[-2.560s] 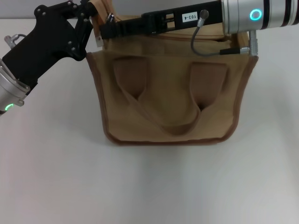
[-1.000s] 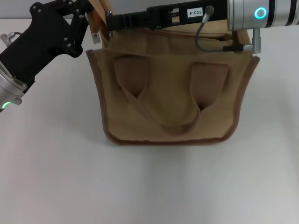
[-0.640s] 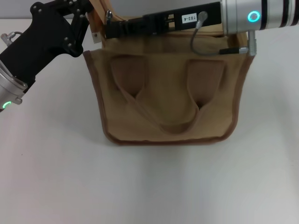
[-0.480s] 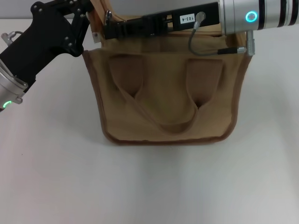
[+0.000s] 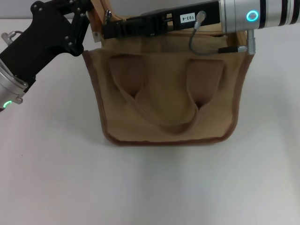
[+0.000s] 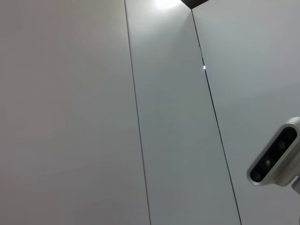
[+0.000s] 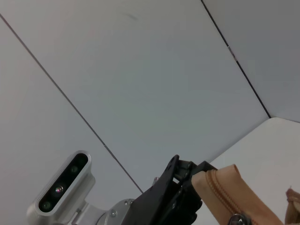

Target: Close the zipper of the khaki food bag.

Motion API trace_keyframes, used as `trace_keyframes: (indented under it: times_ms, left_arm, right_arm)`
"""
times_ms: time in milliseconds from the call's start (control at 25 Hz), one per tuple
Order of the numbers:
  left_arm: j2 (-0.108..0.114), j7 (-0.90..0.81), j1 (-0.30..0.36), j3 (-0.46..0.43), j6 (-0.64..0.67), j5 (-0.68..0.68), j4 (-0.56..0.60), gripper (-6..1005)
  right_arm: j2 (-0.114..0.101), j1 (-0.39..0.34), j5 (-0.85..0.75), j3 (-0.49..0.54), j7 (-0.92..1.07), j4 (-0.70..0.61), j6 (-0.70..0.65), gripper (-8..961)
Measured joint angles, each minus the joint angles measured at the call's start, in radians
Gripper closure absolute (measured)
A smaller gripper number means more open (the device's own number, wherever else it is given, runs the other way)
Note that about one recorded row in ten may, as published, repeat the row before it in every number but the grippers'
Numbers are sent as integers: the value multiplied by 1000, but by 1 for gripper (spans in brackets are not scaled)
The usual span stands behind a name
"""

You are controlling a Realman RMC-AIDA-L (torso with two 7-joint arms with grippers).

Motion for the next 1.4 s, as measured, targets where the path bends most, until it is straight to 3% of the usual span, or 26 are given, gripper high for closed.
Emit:
trace_keyframes:
  times_ms: [960, 1320, 1400]
  left_arm:
    - [-2, 0, -3, 9, 7, 0, -1, 942]
    - [-2, 0, -2, 5, 8, 0, -2, 941]
    - [-1, 0, -1, 4, 9, 0, -2, 940]
  right_arm:
    - [3, 5, 3, 0, 2, 3, 15, 648]
    - [3, -6, 3, 5, 3, 6, 17, 939]
    - [3, -9, 4, 10, 3, 7, 13, 902]
